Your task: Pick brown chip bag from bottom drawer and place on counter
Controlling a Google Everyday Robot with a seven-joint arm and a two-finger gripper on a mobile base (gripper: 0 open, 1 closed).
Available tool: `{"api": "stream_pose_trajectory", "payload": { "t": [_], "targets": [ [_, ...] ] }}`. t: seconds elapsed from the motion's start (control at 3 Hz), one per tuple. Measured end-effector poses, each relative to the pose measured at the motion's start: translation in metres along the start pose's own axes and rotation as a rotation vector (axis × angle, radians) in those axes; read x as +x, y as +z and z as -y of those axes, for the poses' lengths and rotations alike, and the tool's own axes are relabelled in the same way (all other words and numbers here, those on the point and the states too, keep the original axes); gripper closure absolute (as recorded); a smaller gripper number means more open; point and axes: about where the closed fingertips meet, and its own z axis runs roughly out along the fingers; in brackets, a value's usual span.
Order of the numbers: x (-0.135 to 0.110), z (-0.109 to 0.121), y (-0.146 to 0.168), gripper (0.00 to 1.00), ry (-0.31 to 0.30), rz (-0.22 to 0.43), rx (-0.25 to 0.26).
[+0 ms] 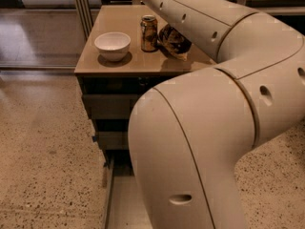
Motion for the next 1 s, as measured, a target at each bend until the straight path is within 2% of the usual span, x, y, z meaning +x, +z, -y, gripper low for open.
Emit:
{"api": "stream_pose_trajectory", "payload": {
  "t": [0.33, 1.0],
  "targets": [
    [0.0000, -0.0001, 0.0001, 0.04, 0.000, 0.000, 0.000],
    [0.0000, -0.0010, 0.0008, 0.00, 0.001, 0.000, -0.001]
  ]
}}
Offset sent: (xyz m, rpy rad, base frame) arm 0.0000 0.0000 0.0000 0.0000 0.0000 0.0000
